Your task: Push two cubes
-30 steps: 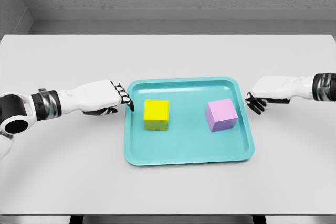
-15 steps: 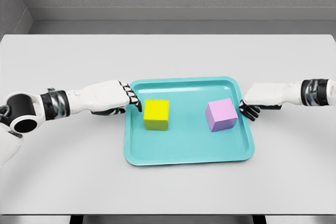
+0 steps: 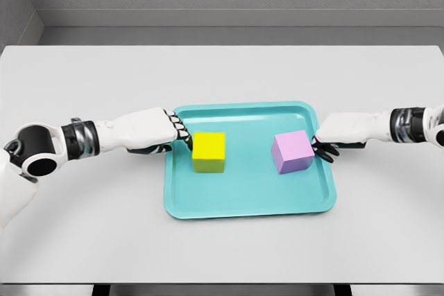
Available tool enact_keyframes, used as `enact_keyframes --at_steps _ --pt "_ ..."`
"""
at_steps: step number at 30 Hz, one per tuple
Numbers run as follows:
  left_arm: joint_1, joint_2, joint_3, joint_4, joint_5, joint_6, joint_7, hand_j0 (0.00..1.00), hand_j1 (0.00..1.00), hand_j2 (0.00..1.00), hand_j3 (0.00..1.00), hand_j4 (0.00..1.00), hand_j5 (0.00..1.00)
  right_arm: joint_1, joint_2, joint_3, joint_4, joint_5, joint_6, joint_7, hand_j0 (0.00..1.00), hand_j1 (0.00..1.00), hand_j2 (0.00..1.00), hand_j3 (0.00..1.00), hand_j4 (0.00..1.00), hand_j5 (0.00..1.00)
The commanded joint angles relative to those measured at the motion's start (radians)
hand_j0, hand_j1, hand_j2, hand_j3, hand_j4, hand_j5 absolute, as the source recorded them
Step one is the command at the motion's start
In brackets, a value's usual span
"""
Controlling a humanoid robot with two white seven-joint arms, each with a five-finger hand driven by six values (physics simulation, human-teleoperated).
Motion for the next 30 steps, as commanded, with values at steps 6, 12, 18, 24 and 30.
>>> enact_keyframes --at_steps 6,12,18,24,30 --pt "-0.012 -0.021 -0.015 0.001 -0.004 0.002 0.000 0.61 0.61 0.61 0.61 0.61 0.61 -0.006 0.002 0.008 -0.033 -0.038 -0.012 0.011 0.10 0.10 0.10 0.10 0.10 0.10" --pt "-0.015 -0.032 -0.029 0.001 -0.012 0.002 0.000 0.61 0.61 0.61 0.61 0.61 0.61 -0.014 0.002 0.008 -0.041 -0.037 -0.012 0.011 0.10 0.10 0.10 0.10 0.10 0.10" --pt "-0.018 -0.033 -0.029 0.001 -0.013 0.002 0.000 0.61 0.61 0.61 0.61 0.61 0.61 -0.028 0.002 0.009 -0.049 -0.037 -0.012 0.011 0.10 0.10 0.10 0.10 0.10 0.10" --pt "-0.018 -0.047 -0.030 0.001 -0.016 0.002 0.000 0.61 0.61 0.61 0.61 0.61 0.61 -0.026 0.009 0.026 -0.049 -0.037 -0.012 0.011 0.10 0.10 0.10 0.10 0.10 0.10" --pt "-0.018 -0.056 -0.043 0.001 -0.016 0.002 0.000 0.62 0.62 0.62 0.62 0.62 0.62 -0.028 0.025 0.031 -0.050 -0.037 -0.012 0.011 0.10 0.10 0.10 0.10 0.10 0.10"
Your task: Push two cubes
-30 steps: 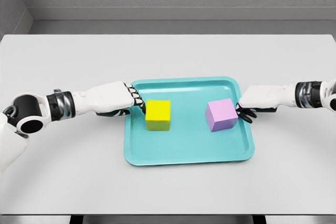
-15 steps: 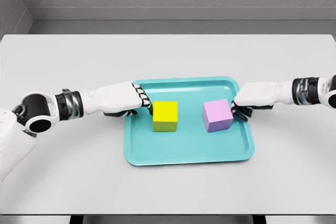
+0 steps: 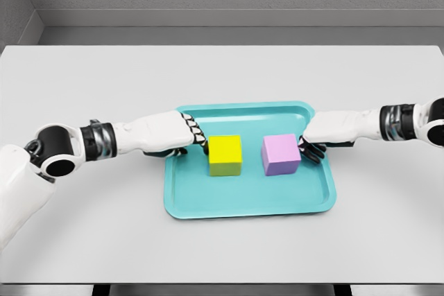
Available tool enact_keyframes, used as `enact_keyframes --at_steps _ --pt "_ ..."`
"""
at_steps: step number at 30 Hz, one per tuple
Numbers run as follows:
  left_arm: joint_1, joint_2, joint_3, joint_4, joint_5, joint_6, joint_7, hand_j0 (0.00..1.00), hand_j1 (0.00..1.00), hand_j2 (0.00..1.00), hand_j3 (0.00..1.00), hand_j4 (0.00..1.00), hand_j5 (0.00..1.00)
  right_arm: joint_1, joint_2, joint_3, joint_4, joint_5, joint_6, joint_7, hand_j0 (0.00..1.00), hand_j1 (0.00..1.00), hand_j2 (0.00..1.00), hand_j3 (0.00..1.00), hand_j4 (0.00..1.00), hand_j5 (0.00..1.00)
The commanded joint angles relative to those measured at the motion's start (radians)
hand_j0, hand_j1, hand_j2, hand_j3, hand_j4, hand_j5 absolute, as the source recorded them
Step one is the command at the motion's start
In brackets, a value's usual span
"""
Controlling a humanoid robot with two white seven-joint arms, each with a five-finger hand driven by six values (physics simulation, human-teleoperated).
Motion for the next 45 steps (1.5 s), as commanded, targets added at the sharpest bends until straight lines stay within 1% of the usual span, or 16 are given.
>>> enact_keyframes --at_steps 1,9,12,13,18,23,28,30,33,35,39,45 --pt "0.000 -0.005 -0.002 0.000 0.006 0.002 0.000 0.62 0.62 0.62 0.62 0.62 0.62 0.000 0.008 0.007 -0.007 0.009 -0.007 -0.002 0.10 0.10 0.10 0.10 0.10 0.10" --pt "0.000 0.006 -0.001 0.005 0.009 0.002 0.000 0.62 0.62 0.62 0.62 0.62 0.62 0.000 0.025 0.010 -0.010 0.009 -0.007 -0.002 0.10 0.10 0.10 0.10 0.10 0.10" --pt "-0.002 0.006 0.001 0.026 0.009 0.002 0.000 0.62 0.62 0.62 0.62 0.62 0.62 0.002 0.030 0.015 -0.011 0.009 -0.007 -0.002 0.10 0.10 0.10 0.10 0.10 0.10" --pt "-0.011 0.004 0.001 0.040 0.011 0.002 0.000 0.62 0.62 0.62 0.62 0.62 0.62 0.000 0.030 0.015 -0.010 0.009 -0.007 -0.002 0.10 0.10 0.10 0.10 0.10 0.10" --pt "-0.025 -0.005 -0.001 0.060 0.011 0.002 0.000 0.62 0.62 0.62 0.62 0.62 0.62 0.000 0.039 0.015 -0.010 0.009 -0.007 -0.002 0.10 0.10 0.10 0.10 0.10 0.10" --pt "-0.040 -0.034 -0.002 0.077 0.008 0.002 0.000 0.62 0.62 0.62 0.62 0.62 0.62 0.000 0.048 0.015 -0.010 0.009 -0.007 -0.002 0.10 0.10 0.10 0.10 0.10 0.10" --pt "-0.038 -0.048 -0.005 0.077 0.006 0.002 -0.001 0.62 0.62 0.62 0.62 0.62 0.62 0.002 0.050 0.016 -0.010 0.009 -0.007 -0.002 0.10 0.10 0.10 0.10 0.10 0.10" --pt "-0.041 -0.049 -0.024 0.078 0.005 0.002 -0.001 0.62 0.62 0.62 0.62 0.62 0.62 0.000 0.054 0.016 -0.010 0.009 -0.007 -0.002 0.10 0.10 0.10 0.10 0.10 0.10" --pt "-0.043 -0.052 -0.025 0.078 0.005 0.002 -0.003 0.62 0.62 0.62 0.62 0.62 0.62 0.002 0.054 0.016 -0.005 0.009 -0.007 -0.002 0.10 0.10 0.10 0.10 0.10 0.10" --pt "-0.043 -0.058 -0.024 0.078 0.005 0.002 -0.018 0.62 0.62 0.62 0.62 0.62 0.62 0.000 0.053 0.015 -0.002 0.025 -0.007 -0.002 0.10 0.10 0.10 0.10 0.10 0.10" --pt "-0.043 -0.048 -0.022 0.078 0.011 0.002 -0.015 0.62 0.62 0.62 0.62 0.62 0.62 -0.009 0.046 0.012 0.013 0.045 -0.007 -0.002 0.11 0.11 0.11 0.11 0.11 0.11" --pt "-0.044 -0.015 -0.013 0.070 0.028 0.002 -0.007 0.62 0.62 0.62 0.62 0.62 0.62 -0.052 0.037 0.012 0.045 0.046 -0.007 -0.002 0.11 0.11 0.11 0.11 0.11 0.11"
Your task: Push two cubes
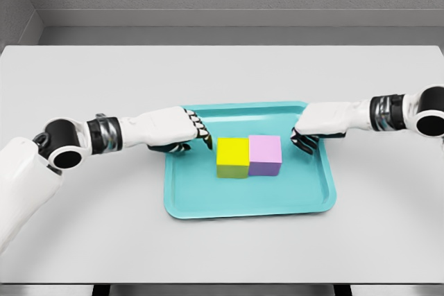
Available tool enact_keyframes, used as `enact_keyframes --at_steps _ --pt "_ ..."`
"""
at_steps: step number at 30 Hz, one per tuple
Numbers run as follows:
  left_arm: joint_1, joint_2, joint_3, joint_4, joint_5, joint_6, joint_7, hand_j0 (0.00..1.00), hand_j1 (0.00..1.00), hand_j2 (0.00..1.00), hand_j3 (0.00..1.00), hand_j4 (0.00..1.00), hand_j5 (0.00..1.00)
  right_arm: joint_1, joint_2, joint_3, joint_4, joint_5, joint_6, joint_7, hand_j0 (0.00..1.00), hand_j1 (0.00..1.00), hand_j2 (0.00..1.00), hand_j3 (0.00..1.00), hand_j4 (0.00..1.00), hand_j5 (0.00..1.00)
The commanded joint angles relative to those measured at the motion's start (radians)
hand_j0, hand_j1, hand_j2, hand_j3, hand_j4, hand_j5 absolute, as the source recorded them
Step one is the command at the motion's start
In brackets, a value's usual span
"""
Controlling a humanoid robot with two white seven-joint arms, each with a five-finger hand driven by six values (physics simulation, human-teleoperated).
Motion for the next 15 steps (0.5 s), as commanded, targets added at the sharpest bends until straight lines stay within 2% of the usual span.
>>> enact_keyframes --at_steps 1,4,6,8,9,10,11,12,13,15 --pt "-0.002 0.021 0.006 -0.004 0.029 0.002 0.003 0.62 0.62 0.62 0.62 0.62 0.62 -0.003 -0.013 -0.001 0.011 -0.003 0.002 0.000 0.11 0.11 0.11 0.11 0.11 0.11" --pt "-0.017 0.090 0.010 -0.012 0.086 0.002 0.004 0.62 0.62 0.62 0.62 0.62 0.62 -0.054 -0.028 -0.010 0.028 -0.005 0.002 0.000 0.12 0.12 0.12 0.12 0.12 0.12" --pt "-0.028 0.156 0.026 -0.018 0.139 0.002 0.004 0.62 0.62 0.62 0.62 0.62 0.62 -0.106 -0.029 -0.011 0.132 -0.006 0.002 0.000 0.14 0.14 0.14 0.14 0.14 0.14" --pt "-0.023 0.242 0.073 -0.018 0.193 0.002 0.004 0.63 0.63 0.63 0.63 0.63 0.63 -0.141 -0.031 -0.011 0.167 -0.008 0.002 0.000 0.14 0.14 0.14 0.14 0.14 0.14" --pt "-0.015 0.285 0.099 -0.018 0.227 0.002 0.006 0.65 0.65 0.65 0.65 0.65 0.65 -0.158 -0.031 -0.011 0.190 -0.008 0.002 0.000 0.14 0.14 0.14 0.14 0.14 0.14" --pt "-0.006 0.296 0.141 -0.018 0.248 0.002 0.006 0.76 0.76 0.76 0.76 0.76 0.76 -0.166 -0.031 -0.011 0.196 -0.008 0.002 0.000 0.17 0.17 0.17 0.17 0.17 0.17" --pt "0.021 0.290 0.193 -0.018 0.250 0.002 0.011 0.92 0.92 0.92 0.92 0.92 0.92 -0.167 -0.031 -0.011 0.210 -0.008 0.002 0.000 0.26 0.26 0.26 0.26 0.26 0.26" --pt "0.055 0.285 0.253 -0.018 0.262 0.002 0.018 1.00 1.00 1.00 1.00 1.00 1.00 -0.170 -0.032 -0.014 0.233 -0.006 0.002 0.000 0.61 0.61 0.61 0.61 0.61 0.61" --pt "0.064 0.285 0.254 -0.015 0.267 0.002 0.020 1.00 1.00 1.00 1.00 1.00 1.00 -0.175 -0.037 -0.015 0.258 -0.008 0.002 0.000 1.00 1.00 1.00 1.00 1.00 1.00" --pt "0.084 0.285 0.256 -0.001 0.264 0.002 0.020 1.00 1.00 1.00 1.00 1.00 1.00 -0.173 -0.043 -0.017 0.273 -0.008 0.002 0.000 1.00 1.00 1.00 1.00 1.00 1.00"
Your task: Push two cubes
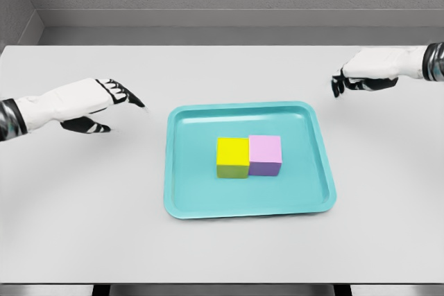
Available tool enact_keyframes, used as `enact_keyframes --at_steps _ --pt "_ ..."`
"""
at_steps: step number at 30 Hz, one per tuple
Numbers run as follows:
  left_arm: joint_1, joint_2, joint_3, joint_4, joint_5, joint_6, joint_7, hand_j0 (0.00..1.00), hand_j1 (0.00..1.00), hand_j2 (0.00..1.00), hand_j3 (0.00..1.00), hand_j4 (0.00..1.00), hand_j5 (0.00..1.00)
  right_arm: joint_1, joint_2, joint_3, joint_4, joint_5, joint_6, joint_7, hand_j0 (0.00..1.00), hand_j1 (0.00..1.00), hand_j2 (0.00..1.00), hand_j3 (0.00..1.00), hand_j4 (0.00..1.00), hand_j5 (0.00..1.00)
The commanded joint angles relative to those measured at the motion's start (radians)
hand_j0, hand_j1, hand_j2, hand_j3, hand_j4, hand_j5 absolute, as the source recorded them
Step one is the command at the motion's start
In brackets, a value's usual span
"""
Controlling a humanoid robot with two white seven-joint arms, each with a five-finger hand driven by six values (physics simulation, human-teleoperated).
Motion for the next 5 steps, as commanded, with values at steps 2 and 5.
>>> enact_keyframes --at_steps 2,5 --pt "0.003 0.010 0.036 0.023 0.020 0.003 0.003 1.00 1.00 1.00 1.00 1.00 1.00 0.000 -0.007 -0.004 0.032 -0.005 0.002 0.000 1.00 1.00 1.00 1.00 1.00 1.00" --pt "0.011 0.008 0.036 0.040 0.018 0.003 0.003 1.00 1.00 1.00 1.00 1.00 1.00 0.000 -0.007 -0.004 0.032 -0.005 0.002 0.000 1.00 1.00 1.00 1.00 1.00 1.00"
